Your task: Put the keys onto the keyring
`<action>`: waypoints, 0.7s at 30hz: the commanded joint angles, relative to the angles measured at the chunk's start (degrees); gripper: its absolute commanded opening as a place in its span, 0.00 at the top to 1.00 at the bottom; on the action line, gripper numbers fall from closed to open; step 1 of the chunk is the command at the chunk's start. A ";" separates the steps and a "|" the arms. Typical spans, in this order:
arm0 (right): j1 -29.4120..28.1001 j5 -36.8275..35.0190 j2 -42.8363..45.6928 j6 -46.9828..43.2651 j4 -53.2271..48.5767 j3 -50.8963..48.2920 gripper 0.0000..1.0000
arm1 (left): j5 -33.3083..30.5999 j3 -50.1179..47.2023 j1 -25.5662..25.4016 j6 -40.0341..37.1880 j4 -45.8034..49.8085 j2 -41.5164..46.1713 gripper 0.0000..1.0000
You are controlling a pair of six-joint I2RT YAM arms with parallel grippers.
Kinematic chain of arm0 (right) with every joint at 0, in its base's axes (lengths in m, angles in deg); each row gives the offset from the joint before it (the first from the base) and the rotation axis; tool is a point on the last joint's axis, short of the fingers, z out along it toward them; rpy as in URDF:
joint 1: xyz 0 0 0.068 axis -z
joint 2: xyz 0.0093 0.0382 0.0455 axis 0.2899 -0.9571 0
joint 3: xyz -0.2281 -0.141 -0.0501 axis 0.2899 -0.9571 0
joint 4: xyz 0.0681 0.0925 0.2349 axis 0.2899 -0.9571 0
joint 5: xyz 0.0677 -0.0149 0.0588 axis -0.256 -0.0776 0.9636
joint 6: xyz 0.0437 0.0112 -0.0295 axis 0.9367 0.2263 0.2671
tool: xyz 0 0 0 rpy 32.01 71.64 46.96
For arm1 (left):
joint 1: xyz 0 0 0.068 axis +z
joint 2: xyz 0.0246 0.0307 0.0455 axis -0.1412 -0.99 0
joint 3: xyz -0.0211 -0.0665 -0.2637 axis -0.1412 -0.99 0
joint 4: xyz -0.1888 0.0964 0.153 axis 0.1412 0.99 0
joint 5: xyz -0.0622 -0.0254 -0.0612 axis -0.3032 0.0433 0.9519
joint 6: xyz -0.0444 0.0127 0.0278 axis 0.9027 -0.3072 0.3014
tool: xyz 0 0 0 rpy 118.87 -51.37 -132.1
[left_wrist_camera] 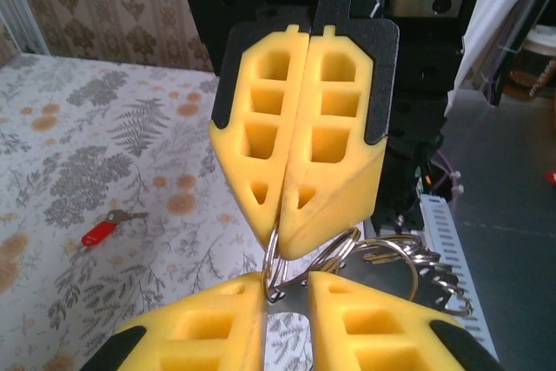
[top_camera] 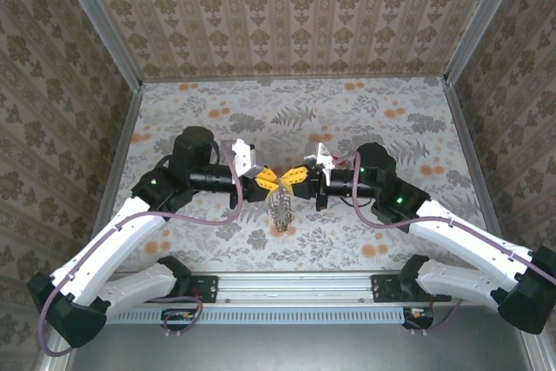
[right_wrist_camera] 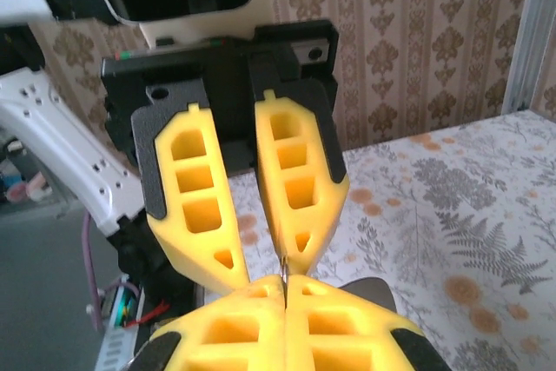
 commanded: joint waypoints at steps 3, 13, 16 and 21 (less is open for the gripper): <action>0.17 0.18 0.54 8.02 17.38 -1.62 1.00 | 2.70 -1.36 -0.15 4.64 -8.01 0.23 0.84; 0.17 0.02 0.47 11.14 21.98 -3.23 1.00 | 3.31 -2.30 -0.06 5.95 -10.59 1.43 1.00; 0.15 -0.10 1.30 9.35 18.24 -2.80 1.00 | 2.73 -1.32 0.07 4.37 -8.22 2.26 1.00; 0.15 -3.14 4.25 -1.62 -1.67 1.44 0.77 | -2.55 5.17 -0.54 -4.90 6.63 0.45 1.00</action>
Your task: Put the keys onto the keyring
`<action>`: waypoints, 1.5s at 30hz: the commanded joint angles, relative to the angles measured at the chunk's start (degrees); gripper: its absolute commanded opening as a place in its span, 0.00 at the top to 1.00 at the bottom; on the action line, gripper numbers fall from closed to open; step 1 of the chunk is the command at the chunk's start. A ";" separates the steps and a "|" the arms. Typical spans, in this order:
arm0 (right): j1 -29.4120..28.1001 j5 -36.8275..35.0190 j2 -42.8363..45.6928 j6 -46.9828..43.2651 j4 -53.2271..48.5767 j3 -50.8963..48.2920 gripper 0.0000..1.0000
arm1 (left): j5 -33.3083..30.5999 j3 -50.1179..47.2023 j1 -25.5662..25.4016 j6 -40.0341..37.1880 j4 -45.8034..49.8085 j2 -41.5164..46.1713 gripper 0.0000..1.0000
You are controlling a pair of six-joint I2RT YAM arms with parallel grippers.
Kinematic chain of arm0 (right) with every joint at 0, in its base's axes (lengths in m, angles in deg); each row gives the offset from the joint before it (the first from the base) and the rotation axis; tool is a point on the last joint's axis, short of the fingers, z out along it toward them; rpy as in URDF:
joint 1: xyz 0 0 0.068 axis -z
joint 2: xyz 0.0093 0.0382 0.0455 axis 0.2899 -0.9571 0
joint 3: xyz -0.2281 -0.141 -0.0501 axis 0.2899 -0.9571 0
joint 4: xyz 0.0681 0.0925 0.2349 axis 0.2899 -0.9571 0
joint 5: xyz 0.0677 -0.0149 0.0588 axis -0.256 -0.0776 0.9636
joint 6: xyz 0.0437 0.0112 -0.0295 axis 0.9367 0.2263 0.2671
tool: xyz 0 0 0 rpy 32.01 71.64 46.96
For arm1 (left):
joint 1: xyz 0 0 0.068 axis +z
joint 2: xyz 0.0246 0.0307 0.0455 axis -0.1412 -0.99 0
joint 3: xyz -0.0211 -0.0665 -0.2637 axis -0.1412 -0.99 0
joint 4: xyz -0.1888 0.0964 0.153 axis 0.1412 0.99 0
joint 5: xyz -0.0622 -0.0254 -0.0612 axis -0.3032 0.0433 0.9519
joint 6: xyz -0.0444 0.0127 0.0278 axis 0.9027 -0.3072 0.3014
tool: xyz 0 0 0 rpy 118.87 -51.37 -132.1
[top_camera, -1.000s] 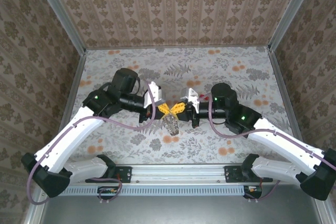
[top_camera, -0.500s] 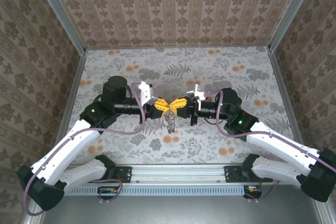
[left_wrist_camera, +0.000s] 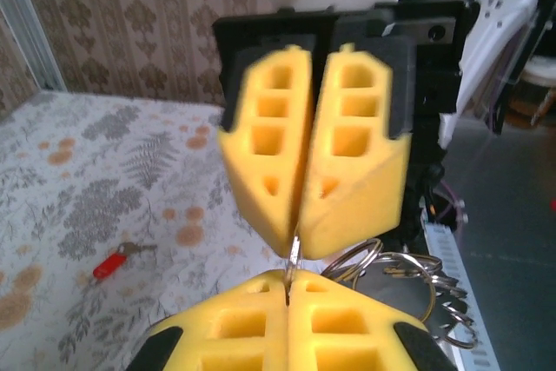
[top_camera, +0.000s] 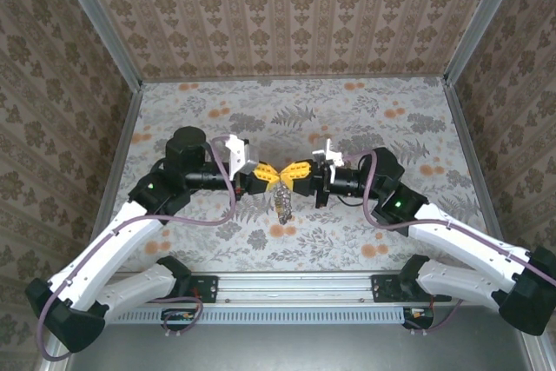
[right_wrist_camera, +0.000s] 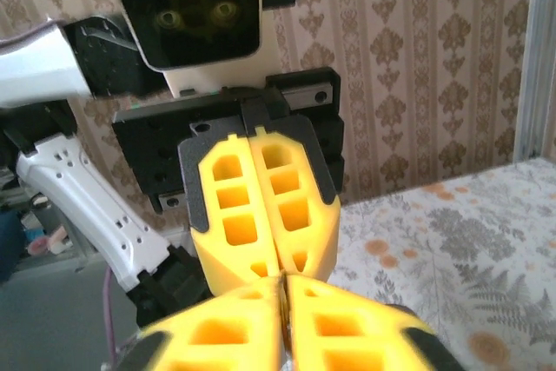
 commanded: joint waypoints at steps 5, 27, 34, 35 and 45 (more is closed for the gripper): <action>0.09 -8.51 4.17 -15.54 -24.39 8.08 0.65 | -8.93 11.07 -3.83 -13.85 20.53 -4.93 1.00; -1.82 -6.63 -0.72 -23.22 -31.78 11.56 0.57 | -10.28 17.63 -6.13 -18.47 27.38 -10.74 1.00; -2.18 -4.23 -1.41 -22.61 -31.16 11.35 0.56 | -10.32 18.09 -6.26 -18.46 27.41 -11.15 1.00; -2.19 -4.22 -1.56 -22.61 -31.08 11.34 0.56 | -10.22 18.21 -6.29 -18.46 27.41 -11.22 1.00; -3.47 -5.17 -3.45 -23.00 -30.40 12.03 0.68 | -10.45 18.51 -6.96 -18.45 27.67 -11.35 1.00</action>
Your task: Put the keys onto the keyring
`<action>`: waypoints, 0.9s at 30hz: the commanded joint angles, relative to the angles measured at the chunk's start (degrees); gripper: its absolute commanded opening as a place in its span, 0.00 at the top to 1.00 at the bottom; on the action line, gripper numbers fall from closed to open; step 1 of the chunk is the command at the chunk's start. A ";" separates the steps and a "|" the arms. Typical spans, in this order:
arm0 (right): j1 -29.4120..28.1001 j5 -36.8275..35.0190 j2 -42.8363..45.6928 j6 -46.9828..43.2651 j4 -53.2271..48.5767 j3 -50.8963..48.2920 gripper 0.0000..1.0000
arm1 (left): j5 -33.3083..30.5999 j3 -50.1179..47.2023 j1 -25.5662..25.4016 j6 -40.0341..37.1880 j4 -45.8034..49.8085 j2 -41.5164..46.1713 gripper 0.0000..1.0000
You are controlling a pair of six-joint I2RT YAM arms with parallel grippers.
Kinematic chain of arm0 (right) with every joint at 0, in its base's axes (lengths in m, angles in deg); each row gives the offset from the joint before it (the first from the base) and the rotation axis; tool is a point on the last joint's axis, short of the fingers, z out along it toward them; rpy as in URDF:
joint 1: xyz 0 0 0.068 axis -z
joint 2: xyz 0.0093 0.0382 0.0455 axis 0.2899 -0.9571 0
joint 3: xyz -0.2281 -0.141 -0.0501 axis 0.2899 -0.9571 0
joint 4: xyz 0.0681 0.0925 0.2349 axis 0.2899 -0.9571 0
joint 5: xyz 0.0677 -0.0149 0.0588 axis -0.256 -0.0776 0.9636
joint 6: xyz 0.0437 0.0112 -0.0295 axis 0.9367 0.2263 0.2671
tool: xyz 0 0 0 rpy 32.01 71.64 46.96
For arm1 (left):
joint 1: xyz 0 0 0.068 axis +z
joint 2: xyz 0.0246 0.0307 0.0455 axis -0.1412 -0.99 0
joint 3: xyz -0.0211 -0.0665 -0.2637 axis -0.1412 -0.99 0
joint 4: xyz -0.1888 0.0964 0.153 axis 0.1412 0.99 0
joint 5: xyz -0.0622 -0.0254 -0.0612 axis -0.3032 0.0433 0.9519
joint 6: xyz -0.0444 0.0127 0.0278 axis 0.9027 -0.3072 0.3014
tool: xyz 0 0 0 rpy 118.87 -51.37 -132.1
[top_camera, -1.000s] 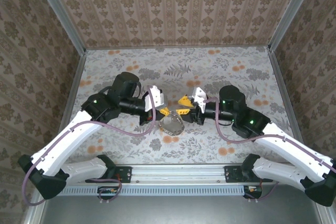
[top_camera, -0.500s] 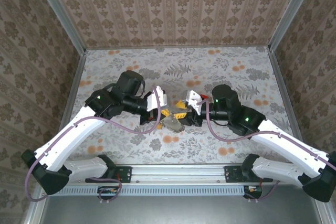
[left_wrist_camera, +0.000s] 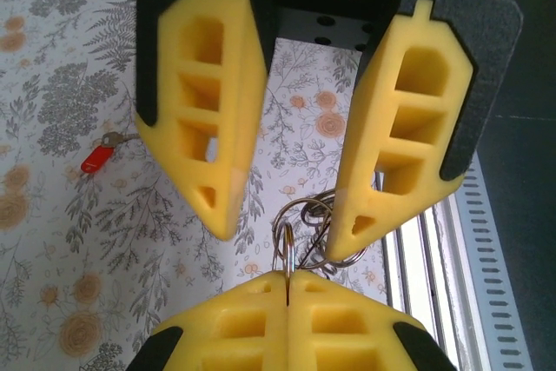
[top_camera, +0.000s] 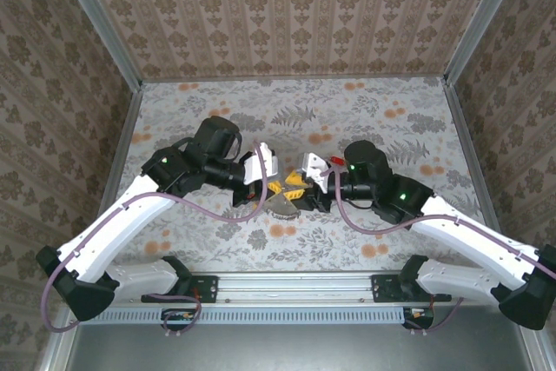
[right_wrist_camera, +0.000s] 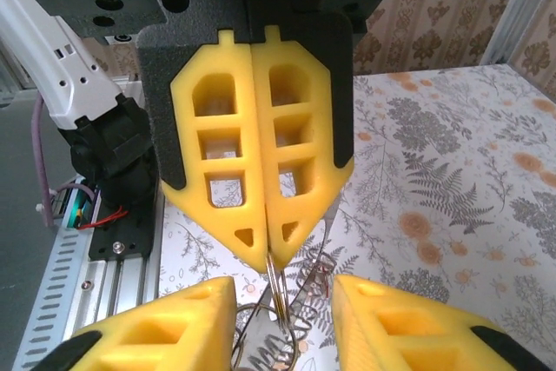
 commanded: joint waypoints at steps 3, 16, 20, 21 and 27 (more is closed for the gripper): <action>-0.79 0.20 -1.23 -1.14 -0.43 1.84 0.82 | 1.38 2.17 -0.54 -1.45 -0.42 0.35 1.00; -0.50 -2.36 3.09 4.51 7.06 -1.94 1.00 | 8.91 -6.46 6.13 5.04 -10.27 7.16 0.90; -0.21 -1.20 4.46 8.53 13.28 -4.37 1.00 | 11.53 -10.46 6.40 9.87 -17.08 9.82 0.81; -0.16 -0.72 4.56 9.36 14.89 -4.93 1.00 | 11.59 -11.17 6.46 10.62 -18.21 10.18 0.81; 0.03 2.03 5.31 12.84 20.76 -6.70 1.00 | 13.15 -12.95 6.36 12.93 -22.19 10.38 0.79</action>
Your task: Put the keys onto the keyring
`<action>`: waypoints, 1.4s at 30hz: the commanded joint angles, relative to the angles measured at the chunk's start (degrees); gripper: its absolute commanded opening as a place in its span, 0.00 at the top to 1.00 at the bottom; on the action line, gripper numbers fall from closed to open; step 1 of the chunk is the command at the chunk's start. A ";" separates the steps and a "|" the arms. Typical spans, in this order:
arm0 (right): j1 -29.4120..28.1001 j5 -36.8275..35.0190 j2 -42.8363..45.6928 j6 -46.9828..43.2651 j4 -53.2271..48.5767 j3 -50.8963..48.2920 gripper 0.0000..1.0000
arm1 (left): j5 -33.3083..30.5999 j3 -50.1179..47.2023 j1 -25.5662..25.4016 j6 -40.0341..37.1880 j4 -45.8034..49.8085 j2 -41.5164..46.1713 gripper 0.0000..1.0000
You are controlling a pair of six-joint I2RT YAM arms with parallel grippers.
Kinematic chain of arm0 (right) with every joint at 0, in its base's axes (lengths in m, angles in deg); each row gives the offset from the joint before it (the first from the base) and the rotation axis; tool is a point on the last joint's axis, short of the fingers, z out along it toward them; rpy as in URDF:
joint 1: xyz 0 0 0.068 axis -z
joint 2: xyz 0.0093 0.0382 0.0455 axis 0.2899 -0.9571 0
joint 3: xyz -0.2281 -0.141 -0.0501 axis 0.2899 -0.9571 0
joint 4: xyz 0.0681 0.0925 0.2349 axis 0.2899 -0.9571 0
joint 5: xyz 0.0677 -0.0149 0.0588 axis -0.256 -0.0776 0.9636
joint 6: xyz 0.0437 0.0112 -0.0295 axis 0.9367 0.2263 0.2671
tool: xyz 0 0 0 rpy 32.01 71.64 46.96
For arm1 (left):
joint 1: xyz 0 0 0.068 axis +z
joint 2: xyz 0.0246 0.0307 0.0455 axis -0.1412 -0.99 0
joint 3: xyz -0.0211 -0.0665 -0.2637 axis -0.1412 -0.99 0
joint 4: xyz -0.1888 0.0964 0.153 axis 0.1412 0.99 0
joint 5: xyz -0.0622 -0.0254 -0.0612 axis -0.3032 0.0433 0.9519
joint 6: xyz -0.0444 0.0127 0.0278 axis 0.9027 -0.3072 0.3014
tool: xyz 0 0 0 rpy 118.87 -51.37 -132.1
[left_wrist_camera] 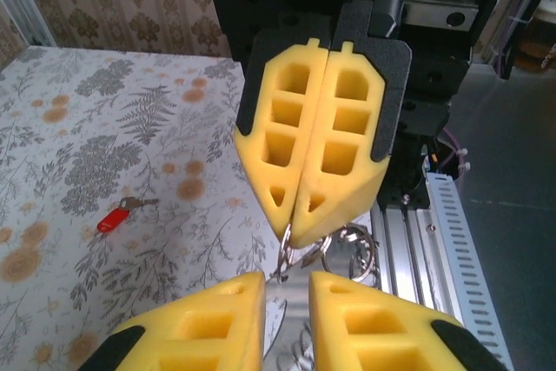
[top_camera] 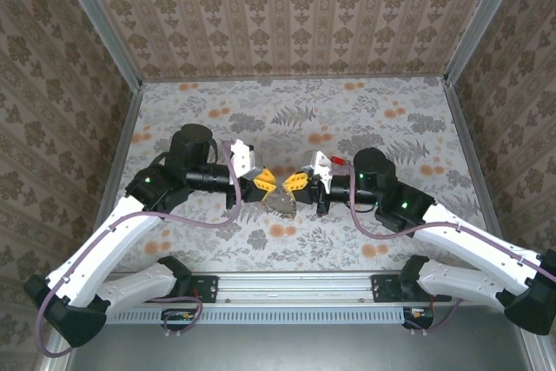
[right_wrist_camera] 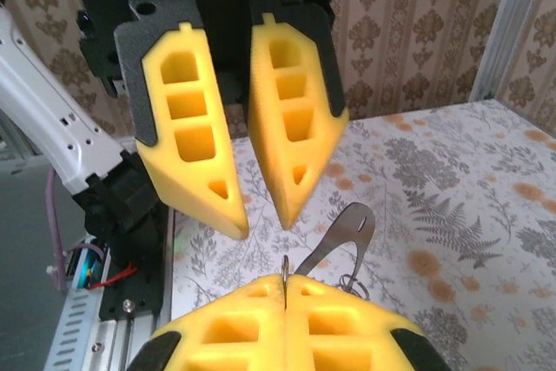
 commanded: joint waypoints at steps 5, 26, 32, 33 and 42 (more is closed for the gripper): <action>0.57 2.82 2.37 6.05 11.48 -1.64 1.00 | 3.34 -1.32 0.17 3.52 -6.28 0.28 0.76; 0.81 4.48 2.06 9.57 17.04 -2.66 1.00 | 2.82 0.69 -1.85 0.73 -3.74 -1.99 0.96; 1.30 4.22 2.28 9.75 16.70 -2.90 1.00 | 2.88 1.28 -1.91 -0.50 -1.79 -1.76 1.00; 1.38 4.02 2.39 9.29 15.86 -2.74 1.00 | 2.87 1.43 -1.94 -0.65 -1.60 -1.53 1.00; 1.35 -2.41 2.29 -3.58 -5.51 4.04 0.72 | 2.08 8.70 -1.87 -6.64 9.22 -3.98 1.00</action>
